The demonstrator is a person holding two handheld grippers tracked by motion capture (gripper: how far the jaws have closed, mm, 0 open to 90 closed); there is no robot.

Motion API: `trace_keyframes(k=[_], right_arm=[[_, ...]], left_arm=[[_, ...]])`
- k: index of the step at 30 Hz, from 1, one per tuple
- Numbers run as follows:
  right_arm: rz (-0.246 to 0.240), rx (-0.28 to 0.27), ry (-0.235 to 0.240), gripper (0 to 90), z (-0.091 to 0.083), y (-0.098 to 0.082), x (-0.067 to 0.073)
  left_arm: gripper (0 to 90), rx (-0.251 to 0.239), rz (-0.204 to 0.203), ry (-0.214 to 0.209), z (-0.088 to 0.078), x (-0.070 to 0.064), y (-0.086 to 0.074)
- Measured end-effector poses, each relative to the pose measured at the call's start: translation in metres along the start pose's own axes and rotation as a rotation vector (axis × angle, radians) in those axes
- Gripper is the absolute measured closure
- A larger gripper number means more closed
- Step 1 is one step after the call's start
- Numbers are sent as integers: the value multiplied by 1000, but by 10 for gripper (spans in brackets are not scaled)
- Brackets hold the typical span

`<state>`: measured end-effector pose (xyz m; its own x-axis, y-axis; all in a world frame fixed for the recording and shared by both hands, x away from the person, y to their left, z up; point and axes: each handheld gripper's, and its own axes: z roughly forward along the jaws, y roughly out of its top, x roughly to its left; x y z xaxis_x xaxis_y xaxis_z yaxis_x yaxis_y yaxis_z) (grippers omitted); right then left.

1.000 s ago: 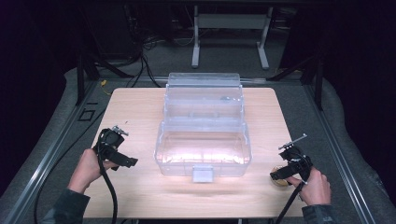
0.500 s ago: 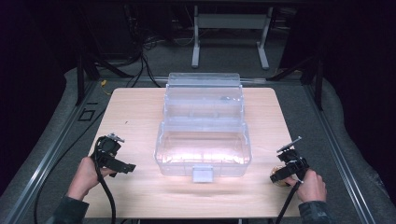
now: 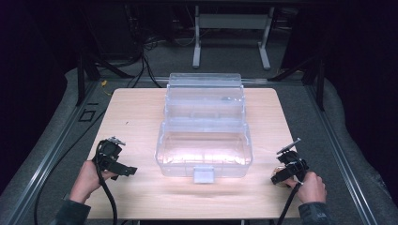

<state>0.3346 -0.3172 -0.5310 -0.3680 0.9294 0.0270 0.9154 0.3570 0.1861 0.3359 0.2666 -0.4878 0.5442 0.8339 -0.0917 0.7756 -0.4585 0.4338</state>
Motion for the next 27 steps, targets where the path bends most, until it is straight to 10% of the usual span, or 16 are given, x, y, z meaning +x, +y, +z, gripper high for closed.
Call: trace_keyframes(k=[27], right_arm=[[-97, -40, -23, 199, -61, 19, 23]], left_arm=[[48, 23, 8, 34, -5, 9, -3]])
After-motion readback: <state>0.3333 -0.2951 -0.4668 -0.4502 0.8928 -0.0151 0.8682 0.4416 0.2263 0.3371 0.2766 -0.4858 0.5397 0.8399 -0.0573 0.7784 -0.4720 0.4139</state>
